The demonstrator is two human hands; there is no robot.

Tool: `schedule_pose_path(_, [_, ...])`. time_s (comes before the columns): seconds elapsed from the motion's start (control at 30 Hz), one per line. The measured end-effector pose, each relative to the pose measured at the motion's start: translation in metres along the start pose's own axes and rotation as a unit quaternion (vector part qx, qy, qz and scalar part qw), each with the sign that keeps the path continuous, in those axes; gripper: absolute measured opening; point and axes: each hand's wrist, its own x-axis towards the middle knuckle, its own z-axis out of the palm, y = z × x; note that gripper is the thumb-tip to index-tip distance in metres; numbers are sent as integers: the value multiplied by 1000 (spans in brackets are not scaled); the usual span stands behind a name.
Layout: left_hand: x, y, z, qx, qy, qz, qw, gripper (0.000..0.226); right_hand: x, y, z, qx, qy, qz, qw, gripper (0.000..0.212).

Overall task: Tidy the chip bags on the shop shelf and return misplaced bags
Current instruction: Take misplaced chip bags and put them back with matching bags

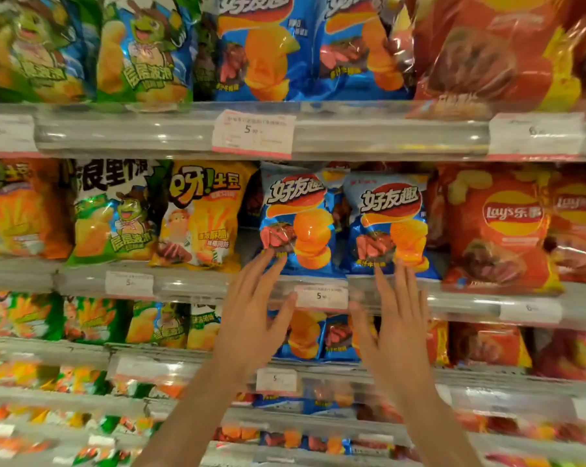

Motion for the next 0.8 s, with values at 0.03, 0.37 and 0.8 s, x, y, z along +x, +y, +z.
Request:
schedule_pose_path(0.03, [-15,0,-2,9,-3,-10,1000,54,-15,-2,1,18,-1,10,1000,70])
schedule_pose_path(0.37, [-150,-63,-50,24,-179,-207,962,60,-135,-26,20,33,-238,181,954,72])
schedule_pose_path(0.8, [-165,-225,-173,-65,-196,-250,946,57,-168,-168,92,-12,-182,287,940,94])
